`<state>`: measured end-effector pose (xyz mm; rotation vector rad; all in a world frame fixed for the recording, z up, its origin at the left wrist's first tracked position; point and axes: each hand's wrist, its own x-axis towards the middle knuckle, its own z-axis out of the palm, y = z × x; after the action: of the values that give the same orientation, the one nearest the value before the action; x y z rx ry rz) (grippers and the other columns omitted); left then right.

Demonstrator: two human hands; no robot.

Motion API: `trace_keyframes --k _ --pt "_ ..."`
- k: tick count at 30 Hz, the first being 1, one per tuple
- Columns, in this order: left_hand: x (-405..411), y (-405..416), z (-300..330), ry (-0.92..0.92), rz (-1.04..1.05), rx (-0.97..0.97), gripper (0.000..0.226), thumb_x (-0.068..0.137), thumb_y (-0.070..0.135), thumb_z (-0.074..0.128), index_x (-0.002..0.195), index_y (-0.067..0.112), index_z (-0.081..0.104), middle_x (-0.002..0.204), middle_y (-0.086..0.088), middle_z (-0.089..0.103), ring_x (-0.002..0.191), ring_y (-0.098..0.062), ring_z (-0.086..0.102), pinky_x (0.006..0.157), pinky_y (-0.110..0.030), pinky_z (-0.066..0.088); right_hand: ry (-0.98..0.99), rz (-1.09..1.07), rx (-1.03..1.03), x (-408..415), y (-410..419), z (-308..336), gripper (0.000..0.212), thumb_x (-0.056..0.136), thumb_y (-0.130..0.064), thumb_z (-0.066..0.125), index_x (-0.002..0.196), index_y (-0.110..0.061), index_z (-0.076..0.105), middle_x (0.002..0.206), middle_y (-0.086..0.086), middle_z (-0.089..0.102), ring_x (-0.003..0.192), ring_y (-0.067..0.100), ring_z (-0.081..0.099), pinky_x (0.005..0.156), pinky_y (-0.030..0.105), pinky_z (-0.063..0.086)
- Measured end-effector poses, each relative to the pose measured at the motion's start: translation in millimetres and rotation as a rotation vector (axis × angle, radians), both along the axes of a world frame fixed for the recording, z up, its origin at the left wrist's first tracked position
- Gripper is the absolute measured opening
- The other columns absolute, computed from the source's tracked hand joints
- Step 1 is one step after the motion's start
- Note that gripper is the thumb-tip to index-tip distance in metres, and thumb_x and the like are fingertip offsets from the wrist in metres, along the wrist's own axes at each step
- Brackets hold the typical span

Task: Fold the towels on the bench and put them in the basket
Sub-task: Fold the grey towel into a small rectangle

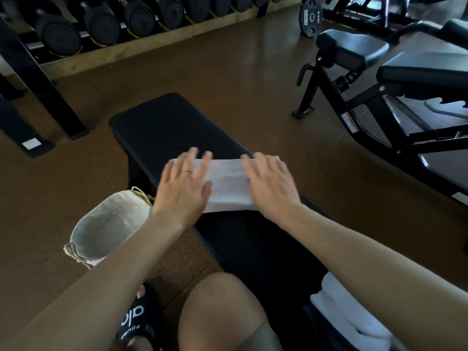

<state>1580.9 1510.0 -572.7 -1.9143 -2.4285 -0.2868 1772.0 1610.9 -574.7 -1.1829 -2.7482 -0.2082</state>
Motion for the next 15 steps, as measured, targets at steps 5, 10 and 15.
trace_keyframes --k 5,10,15 --pt "20.8 11.7 -38.2 -0.094 -0.052 -0.231 0.062 0.105 0.05 0.005 0.163 0.029 -0.002 0.172 0.0 -0.006 0.157 -0.019 -0.009 0.127 -0.043 -0.006 -0.083 0.031 -0.32 -10.2 3.2 -24.8 0.06 0.11 -0.043 0.024 0.164 -0.02 0.013 0.173 0.005 0.009 0.159 0.024 0.004 0.129 0.049 0.007" --pt "-18.2 -4.8 -52.2 -0.048 -0.039 -0.28 0.069 0.095 0.062 -0.004 0.16 0.041 -0.013 0.169 0.01 -0.019 0.155 -0.015 -0.019 0.127 -0.042 -0.008 -0.083 -0.201 -0.5 35.1 28.6 -33.0 0.061 0.108 -0.054 0.01 0.164 -0.036 -0.006 0.172 -0.005 -0.011 0.158 0.019 -0.011 0.129 0.046 -0.002" --pt "-20.4 -8.2 -49.4 -0.026 -0.013 -0.288 0.072 0.095 0.062 -0.003 0.162 0.036 -0.011 0.169 0.004 -0.021 0.156 -0.018 -0.019 0.127 -0.044 -0.007 0.004 -0.395 -0.678 47.4 37.1 -26.6 0.066 0.106 -0.062 0.021 0.163 -0.041 -0.006 0.17 0.009 0.019 0.157 0.031 0.019 0.128 0.049 0.016"
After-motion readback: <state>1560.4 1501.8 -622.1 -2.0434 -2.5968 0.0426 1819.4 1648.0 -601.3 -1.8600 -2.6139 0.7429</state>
